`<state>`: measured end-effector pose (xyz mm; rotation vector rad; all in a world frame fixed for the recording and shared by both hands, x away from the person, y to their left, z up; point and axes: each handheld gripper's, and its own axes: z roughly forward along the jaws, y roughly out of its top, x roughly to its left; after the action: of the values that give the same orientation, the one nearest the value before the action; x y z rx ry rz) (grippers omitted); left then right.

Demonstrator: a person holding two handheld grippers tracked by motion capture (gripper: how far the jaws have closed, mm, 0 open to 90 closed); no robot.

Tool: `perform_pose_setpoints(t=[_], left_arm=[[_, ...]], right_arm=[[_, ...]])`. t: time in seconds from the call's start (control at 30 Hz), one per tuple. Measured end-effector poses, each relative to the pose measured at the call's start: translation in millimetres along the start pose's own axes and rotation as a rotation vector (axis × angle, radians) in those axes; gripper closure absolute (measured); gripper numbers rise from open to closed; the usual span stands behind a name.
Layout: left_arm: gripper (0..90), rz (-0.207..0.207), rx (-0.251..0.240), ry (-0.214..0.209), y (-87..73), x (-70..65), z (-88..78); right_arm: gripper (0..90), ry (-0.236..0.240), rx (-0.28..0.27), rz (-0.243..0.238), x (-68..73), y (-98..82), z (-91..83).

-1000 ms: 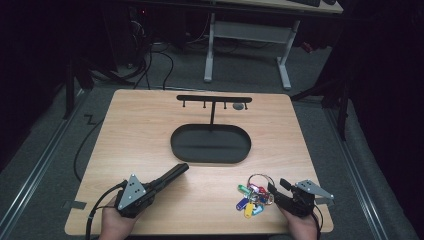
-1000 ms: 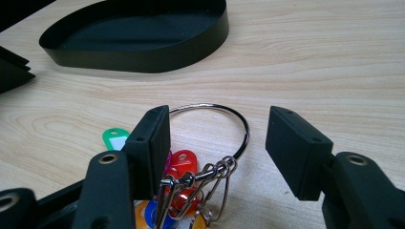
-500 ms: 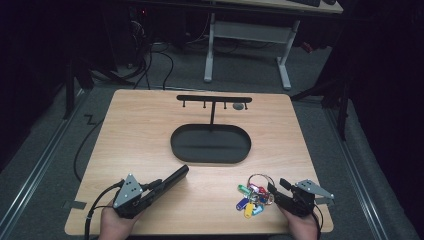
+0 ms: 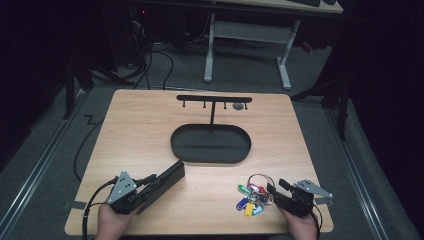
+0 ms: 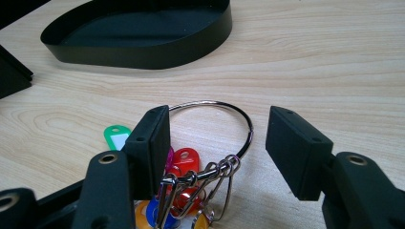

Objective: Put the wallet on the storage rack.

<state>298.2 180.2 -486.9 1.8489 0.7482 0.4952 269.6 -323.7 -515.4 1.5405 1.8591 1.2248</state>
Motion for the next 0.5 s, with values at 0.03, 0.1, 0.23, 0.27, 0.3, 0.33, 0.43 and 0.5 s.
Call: perform_pose_setpoints(t=[0.03,0.1,0.23,0.27,0.3,0.33,0.43,0.5], left_arm=[[76.0,-0.004,-0.001,0.000,-0.2,0.8,-0.1],[74.1,-0.007,0.001,0.007,-0.4,2.2,-0.5],[67.5,0.000,0.045,0.022,-3.1,3.9,2.4],[67.0,0.000,0.045,0.022,-3.1,3.9,2.4],[67.0,0.004,0.053,0.022,-4.1,3.7,3.5],[66.1,0.007,0.059,0.023,-4.3,3.4,4.1],[62.7,0.021,0.060,0.030,-3.3,2.1,4.5],[60.9,0.030,0.062,0.036,-2.6,1.6,4.3]], right_arm=[[41.4,0.001,0.001,-0.001,0.1,-0.1,0.2],[41.4,0.002,0.004,-0.001,0.0,-0.1,0.4],[41.4,0.003,0.005,-0.001,-0.2,-0.2,0.8],[41.4,0.003,0.005,-0.001,-0.2,-0.2,0.8],[41.4,0.003,0.005,-0.001,-0.2,-0.2,0.8],[41.4,0.004,0.005,-0.001,-0.1,-0.1,0.7],[41.4,0.004,0.005,0.001,-0.3,-0.2,0.7],[41.4,0.004,0.006,0.001,-0.7,-0.3,0.9]])
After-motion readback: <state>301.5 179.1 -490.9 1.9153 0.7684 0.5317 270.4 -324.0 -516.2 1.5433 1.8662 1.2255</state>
